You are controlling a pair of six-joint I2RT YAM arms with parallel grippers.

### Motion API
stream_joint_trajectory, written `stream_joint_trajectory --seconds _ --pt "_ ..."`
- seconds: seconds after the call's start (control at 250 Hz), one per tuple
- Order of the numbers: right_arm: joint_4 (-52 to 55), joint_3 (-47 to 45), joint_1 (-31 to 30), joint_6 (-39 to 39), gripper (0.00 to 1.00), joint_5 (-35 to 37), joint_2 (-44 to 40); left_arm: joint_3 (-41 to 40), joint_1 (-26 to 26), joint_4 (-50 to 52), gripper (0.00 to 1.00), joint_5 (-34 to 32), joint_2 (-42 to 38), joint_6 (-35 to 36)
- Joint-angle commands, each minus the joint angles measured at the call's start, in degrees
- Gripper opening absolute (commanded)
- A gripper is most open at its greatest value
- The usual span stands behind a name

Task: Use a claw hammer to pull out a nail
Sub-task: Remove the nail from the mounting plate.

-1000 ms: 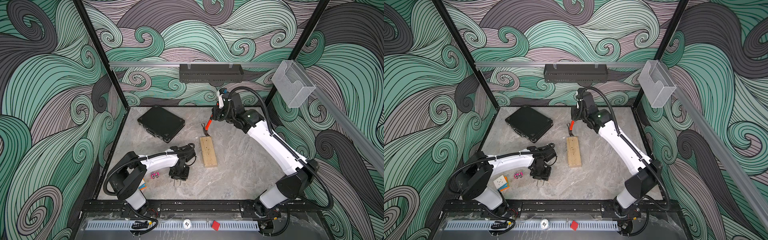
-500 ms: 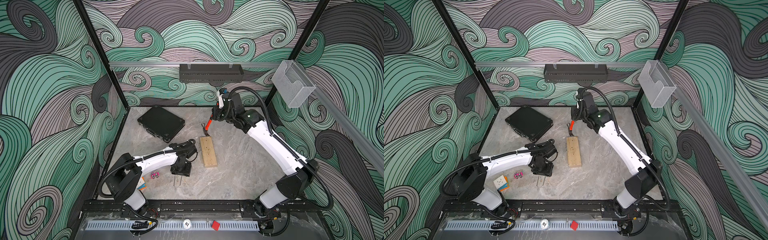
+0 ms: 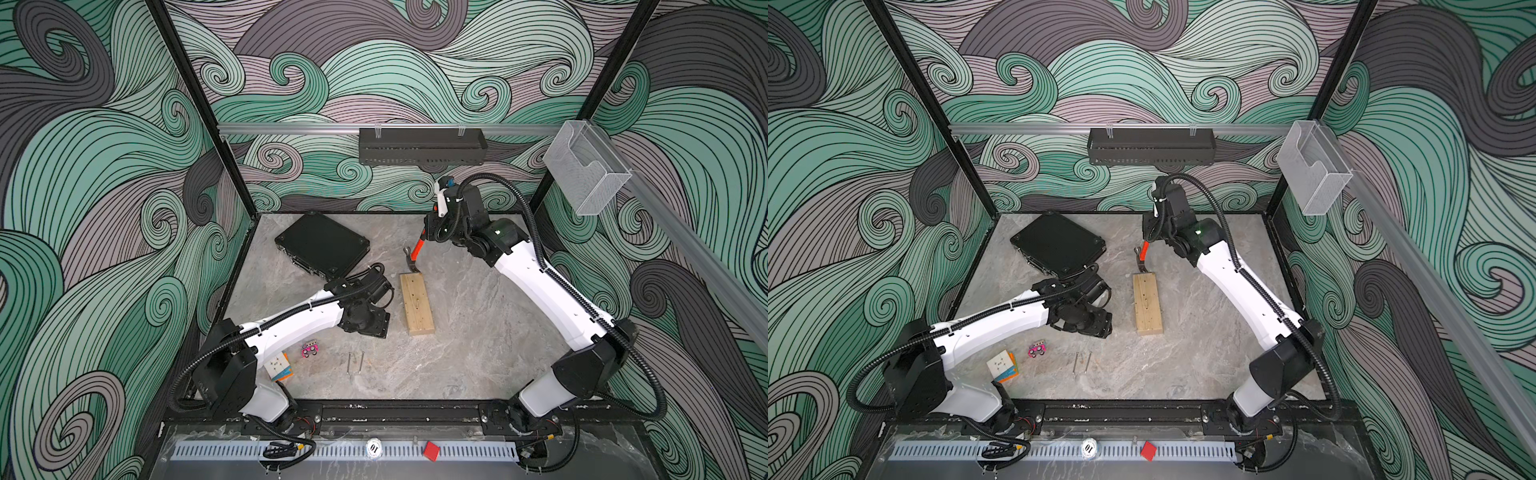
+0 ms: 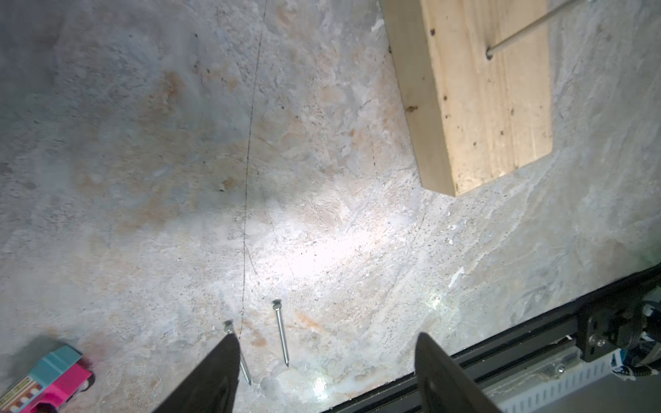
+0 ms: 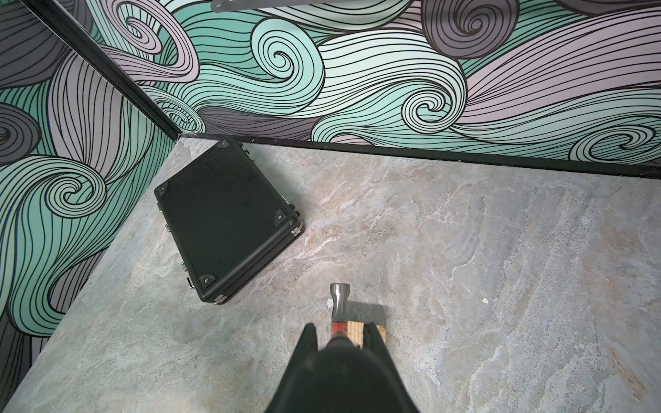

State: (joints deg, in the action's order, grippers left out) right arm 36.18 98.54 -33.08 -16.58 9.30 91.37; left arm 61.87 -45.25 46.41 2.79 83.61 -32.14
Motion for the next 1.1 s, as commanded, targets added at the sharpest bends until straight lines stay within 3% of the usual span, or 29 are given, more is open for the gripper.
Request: stream_joint_trajectory --seconds 0.0,0.116,0.336,1.095 --pt "-3.4 2.7 0.3 -0.8 0.0 1.4 -3.5 2.8 1.9 -1.8 0.76 -1.5 -1.1 2.7" --pt "-3.2 2.1 0.4 -0.9 0.0 1.8 -4.1 2.7 4.2 -5.4 0.78 1.1 -1.3 4.1" --pt "-3.1 0.2 0.3 -1.3 0.0 2.2 -5.3 0.0 8.8 -15.9 0.81 13.9 -1.2 2.4" --pt "-4.2 -5.6 0.3 -3.0 0.0 2.4 -8.3 -2.1 12.6 -24.4 0.79 22.1 11.1 -0.4"
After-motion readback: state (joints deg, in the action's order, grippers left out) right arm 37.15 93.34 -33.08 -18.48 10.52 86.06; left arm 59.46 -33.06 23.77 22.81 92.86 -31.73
